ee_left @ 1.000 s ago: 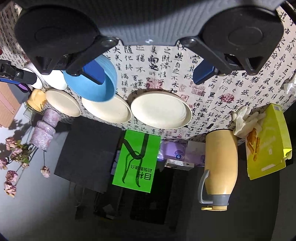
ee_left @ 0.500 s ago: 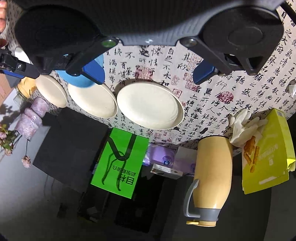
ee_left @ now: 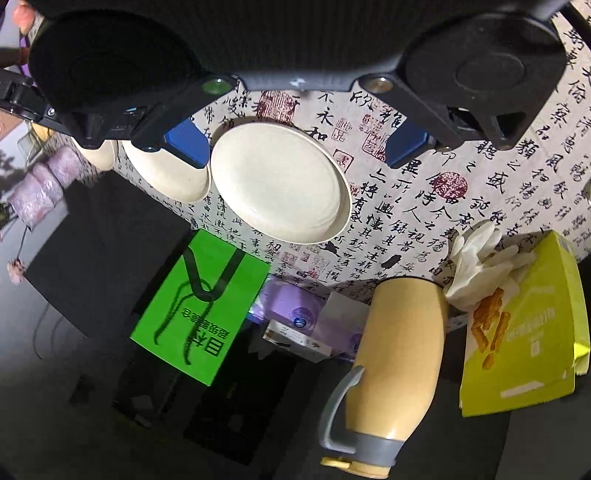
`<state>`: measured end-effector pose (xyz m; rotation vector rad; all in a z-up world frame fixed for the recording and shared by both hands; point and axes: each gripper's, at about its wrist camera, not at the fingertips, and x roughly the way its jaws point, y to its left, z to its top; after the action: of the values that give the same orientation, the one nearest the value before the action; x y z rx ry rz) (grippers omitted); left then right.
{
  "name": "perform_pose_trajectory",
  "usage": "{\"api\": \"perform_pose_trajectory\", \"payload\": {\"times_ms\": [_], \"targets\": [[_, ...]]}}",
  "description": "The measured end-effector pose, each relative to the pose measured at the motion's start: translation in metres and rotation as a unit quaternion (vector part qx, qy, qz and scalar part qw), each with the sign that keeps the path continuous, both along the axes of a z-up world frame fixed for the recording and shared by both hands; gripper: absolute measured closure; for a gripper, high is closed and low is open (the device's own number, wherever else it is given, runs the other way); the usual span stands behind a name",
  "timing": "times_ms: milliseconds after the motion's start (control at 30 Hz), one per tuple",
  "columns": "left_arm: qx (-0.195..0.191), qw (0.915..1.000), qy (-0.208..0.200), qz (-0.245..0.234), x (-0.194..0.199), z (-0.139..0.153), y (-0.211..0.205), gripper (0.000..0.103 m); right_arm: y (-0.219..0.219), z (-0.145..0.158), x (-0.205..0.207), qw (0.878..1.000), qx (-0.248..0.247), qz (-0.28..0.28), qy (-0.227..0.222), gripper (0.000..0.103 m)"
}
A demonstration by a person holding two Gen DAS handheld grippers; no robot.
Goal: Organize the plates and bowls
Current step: 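Move both tools past the bowls toward the large cream plate by the green bag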
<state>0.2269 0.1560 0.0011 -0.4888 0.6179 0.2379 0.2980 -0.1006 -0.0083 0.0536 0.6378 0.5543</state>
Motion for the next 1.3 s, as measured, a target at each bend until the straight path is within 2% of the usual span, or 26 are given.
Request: {"api": "perform_pose_trajectory", "payload": {"times_ms": [267,467,967,1067,1300], "targets": [[-0.035,0.9989,0.005,0.032,0.023,-0.004,0.016,0.0,0.024,-0.004,0.036,0.999,0.013,0.019,0.04,0.001],[-0.057,0.9959,0.006,0.07,0.037,-0.011,0.029,0.0,0.039,-0.007,0.059,0.999,0.004,0.011,0.043,0.001],[-0.054,0.9895,0.02,0.133,0.061,-0.051,0.054,0.0,0.077,-0.017,0.101,0.998,-0.026,0.026,0.041,0.0],[-0.064,0.9887,0.024,0.133,0.064,-0.059,0.06,0.0,0.086,-0.021,0.109,0.998,-0.042,0.025,0.038,0.0],[-0.054,0.9895,0.03,0.131,0.07,-0.071,0.062,0.0,0.103,-0.034,0.129,0.996,-0.07,0.021,0.041,0.0]]}}
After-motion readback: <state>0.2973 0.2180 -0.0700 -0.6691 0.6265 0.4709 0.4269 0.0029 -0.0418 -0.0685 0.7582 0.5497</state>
